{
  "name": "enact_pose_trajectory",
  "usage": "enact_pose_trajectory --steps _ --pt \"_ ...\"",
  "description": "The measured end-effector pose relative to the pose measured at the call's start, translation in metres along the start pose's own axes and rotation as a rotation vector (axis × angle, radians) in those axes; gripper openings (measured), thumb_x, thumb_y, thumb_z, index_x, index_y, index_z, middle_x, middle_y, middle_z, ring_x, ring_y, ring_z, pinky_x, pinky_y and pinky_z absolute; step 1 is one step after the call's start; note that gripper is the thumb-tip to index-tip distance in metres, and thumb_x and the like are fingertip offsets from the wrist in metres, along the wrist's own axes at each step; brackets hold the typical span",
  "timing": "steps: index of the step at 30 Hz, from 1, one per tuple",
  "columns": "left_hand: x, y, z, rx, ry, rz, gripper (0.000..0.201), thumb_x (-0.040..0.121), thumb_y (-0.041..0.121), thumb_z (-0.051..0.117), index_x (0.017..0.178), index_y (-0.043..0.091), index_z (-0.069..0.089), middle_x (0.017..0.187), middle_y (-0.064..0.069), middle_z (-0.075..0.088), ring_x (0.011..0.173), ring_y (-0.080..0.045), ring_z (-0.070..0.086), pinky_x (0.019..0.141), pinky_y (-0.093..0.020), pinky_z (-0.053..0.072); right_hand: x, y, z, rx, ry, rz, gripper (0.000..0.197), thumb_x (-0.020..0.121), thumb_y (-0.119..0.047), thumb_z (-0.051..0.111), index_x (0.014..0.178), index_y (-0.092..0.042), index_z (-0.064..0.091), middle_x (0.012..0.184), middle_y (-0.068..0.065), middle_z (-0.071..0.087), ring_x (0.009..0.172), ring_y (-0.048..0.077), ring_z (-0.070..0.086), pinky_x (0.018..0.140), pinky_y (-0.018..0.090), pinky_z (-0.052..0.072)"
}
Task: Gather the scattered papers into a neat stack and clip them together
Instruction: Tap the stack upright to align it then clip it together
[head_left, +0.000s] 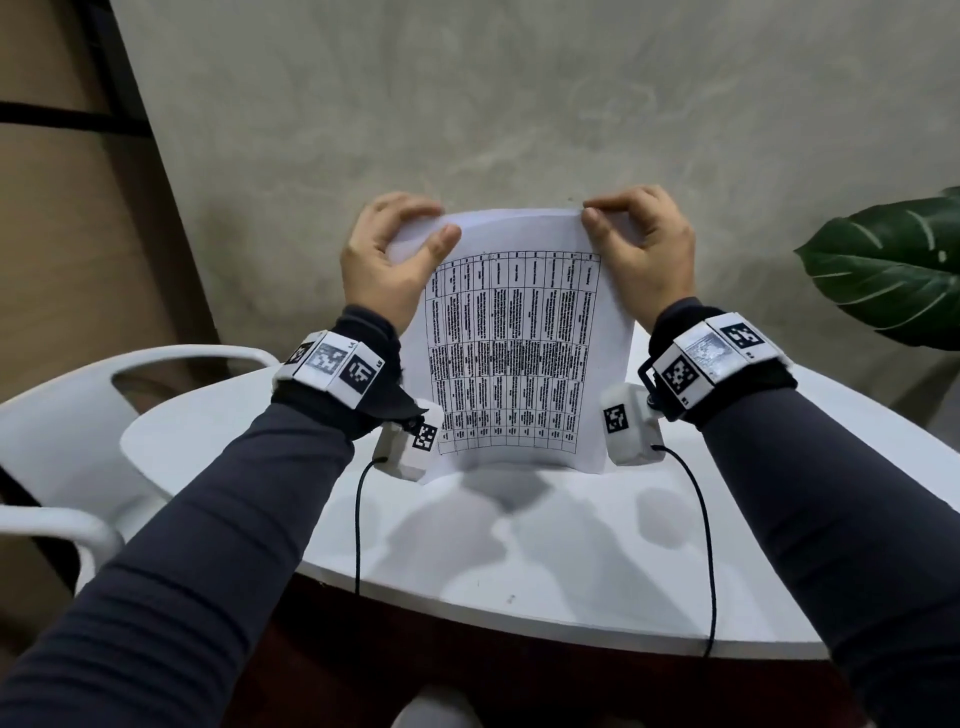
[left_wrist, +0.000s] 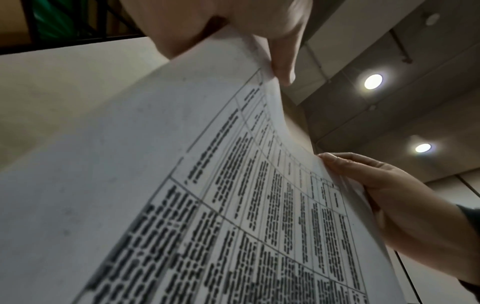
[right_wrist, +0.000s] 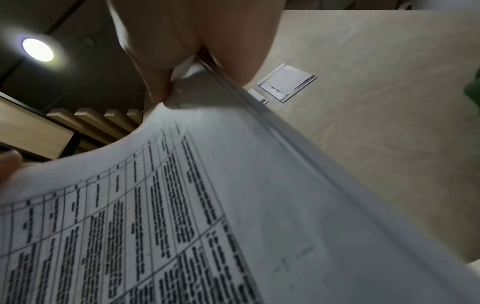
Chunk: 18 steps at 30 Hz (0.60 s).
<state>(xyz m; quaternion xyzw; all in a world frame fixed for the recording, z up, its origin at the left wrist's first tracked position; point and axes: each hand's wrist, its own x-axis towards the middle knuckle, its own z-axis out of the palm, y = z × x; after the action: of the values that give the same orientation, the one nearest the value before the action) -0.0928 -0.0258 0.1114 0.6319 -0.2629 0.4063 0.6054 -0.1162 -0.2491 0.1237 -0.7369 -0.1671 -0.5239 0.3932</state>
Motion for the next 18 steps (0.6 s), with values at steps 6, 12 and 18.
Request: enact_pose_trajectory --steps 6,12,18 --pt "0.005 -0.003 0.001 -0.021 0.051 -0.120 0.027 0.073 0.014 0.077 0.063 0.032 0.060 0.054 0.033 0.063 0.056 0.014 0.057 0.064 -0.010 0.049 0.001 -0.015 -0.002 -0.183 0.018 0.037 0.017 0.085 -0.034 0.061 0.089 -0.020 0.070 0.088 -0.005 0.064 0.085 0.003 0.060 0.084 0.032 0.049" --pt "0.005 0.003 0.005 -0.047 0.025 -0.060 0.021 0.071 0.012 0.077 0.067 0.028 0.064 0.057 0.027 0.066 0.059 0.013 0.059 0.069 -0.012 0.050 0.021 -0.083 0.018 -0.759 -0.385 -0.187 0.068 0.079 -0.042 0.063 0.140 -0.029 0.036 0.133 0.003 0.052 0.129 0.025 0.042 0.111 0.058 0.020" --pt "-0.004 0.006 -0.009 0.050 -0.067 -0.169 0.069 0.064 0.014 0.082 0.124 0.022 0.049 0.095 0.002 0.058 0.086 -0.008 0.058 0.080 -0.016 0.051 0.033 -0.088 0.050 -0.847 -0.815 -0.140 0.032 0.080 -0.025 0.064 0.112 -0.021 0.062 0.109 0.010 0.067 0.103 0.030 0.062 0.076 0.033 0.044"
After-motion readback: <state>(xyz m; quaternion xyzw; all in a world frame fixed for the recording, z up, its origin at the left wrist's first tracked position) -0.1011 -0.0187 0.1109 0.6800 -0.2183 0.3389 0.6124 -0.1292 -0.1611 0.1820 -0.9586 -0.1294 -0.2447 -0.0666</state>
